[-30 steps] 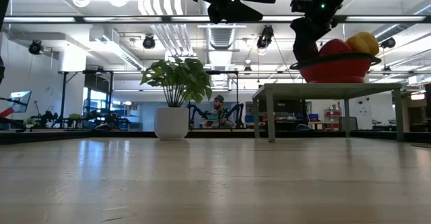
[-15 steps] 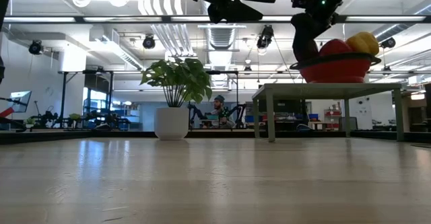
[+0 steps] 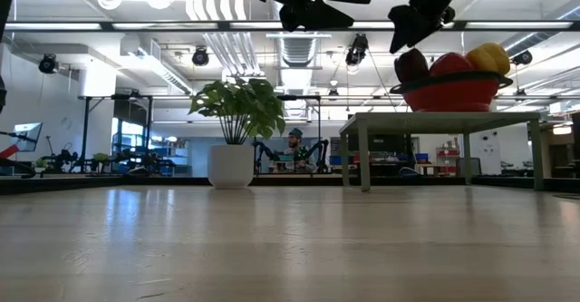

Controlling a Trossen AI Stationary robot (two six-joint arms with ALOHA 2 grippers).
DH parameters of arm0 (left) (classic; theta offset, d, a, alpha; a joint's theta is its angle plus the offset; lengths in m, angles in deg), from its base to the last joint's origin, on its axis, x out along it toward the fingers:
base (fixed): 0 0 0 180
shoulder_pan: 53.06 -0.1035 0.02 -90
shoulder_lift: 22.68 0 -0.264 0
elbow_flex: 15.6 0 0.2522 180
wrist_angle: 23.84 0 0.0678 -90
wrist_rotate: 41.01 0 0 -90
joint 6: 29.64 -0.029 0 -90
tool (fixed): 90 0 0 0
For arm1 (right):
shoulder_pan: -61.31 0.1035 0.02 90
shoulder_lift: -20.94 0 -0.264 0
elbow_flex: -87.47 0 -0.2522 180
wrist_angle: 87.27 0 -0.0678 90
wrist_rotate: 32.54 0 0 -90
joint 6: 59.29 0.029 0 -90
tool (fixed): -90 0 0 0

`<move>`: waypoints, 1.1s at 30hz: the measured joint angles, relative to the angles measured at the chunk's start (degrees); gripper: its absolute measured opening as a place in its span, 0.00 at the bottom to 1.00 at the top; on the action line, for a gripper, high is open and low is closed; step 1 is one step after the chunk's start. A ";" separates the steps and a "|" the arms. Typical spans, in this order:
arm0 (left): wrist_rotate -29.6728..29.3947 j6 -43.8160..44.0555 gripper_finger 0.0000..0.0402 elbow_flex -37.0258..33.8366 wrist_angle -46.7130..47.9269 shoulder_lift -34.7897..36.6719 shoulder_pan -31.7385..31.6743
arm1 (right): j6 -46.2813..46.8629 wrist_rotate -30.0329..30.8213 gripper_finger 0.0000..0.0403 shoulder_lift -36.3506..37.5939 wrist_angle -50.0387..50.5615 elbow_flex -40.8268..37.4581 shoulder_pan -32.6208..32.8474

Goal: Pick & Place Fruit
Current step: Put the yellow knife on the shelf

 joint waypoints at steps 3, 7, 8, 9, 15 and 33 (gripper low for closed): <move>0.00 -0.03 0.93 0.00 -0.32 0.00 0.00 | 0.28 -0.02 0.91 0.00 0.01 1.70 0.50; -0.17 -0.31 0.93 0.00 0.02 0.21 0.00 | 0.36 -2.40 0.91 0.00 0.04 4.53 2.40; -0.17 -0.30 0.93 0.00 0.89 0.33 0.00 | 0.43 -3.65 0.91 0.00 0.06 5.26 3.14; -0.20 -0.32 0.93 0.00 1.72 0.47 0.00 | 0.48 -4.97 0.91 0.00 0.10 5.99 3.89; -0.44 -0.33 0.93 0.00 9.17 1.56 0.00 | 5.77 -8.74 0.91 0.00 4.90 10.02 10.62; -12.50 0.07 0.93 0.00 14.80 7.69 0.00 | 57.14 -7.04 0.74 -0.02 44.77 8.19 48.47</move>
